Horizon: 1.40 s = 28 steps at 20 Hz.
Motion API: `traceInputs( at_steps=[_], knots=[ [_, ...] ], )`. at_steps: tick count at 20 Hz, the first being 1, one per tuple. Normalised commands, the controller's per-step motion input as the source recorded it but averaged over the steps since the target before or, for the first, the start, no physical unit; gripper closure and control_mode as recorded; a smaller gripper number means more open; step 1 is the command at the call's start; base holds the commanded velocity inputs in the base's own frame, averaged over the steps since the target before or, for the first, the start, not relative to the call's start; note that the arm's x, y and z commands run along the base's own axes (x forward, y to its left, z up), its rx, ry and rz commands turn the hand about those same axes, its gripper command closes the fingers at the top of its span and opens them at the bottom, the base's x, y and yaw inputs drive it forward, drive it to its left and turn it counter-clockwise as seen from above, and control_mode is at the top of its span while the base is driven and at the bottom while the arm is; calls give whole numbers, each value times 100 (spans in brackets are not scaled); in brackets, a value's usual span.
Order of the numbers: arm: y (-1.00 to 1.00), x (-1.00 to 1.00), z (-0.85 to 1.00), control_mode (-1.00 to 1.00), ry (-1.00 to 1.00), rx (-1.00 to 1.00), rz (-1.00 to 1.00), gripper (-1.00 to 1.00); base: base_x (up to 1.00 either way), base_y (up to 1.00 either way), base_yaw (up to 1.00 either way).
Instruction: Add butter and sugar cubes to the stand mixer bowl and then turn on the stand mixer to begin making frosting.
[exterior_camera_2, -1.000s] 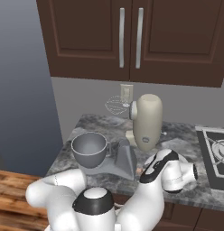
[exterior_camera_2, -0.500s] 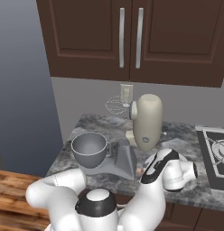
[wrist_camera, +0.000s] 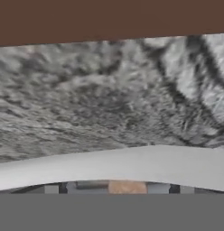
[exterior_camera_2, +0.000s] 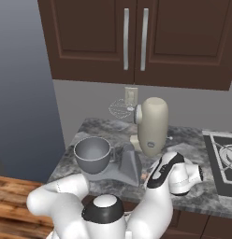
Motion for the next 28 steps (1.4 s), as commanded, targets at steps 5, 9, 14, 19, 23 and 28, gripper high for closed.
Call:
traceInputs(
  at_steps=[5, 9, 14, 19, 23, 28],
  knots=[
    [12, 8, -32, -100, 3, 3, 0, 100, 0, 0, 0],
    [9, 1, -33, -100, 1, 2, 0, 100, 0, 0, 0],
    [0, 0, -28, -100, 0, 1, 0, 100, 0, 0, 0],
    [0, 0, -19, -100, 0, 1, 0, 100, 0, 0, 0],
    [0, -14, -1, -100, 0, 1, 0, 100, 0, 0, 0],
    [0, -51, 28, -100, -6, 4, 0, 100, 0, 0, 0]
  ],
)
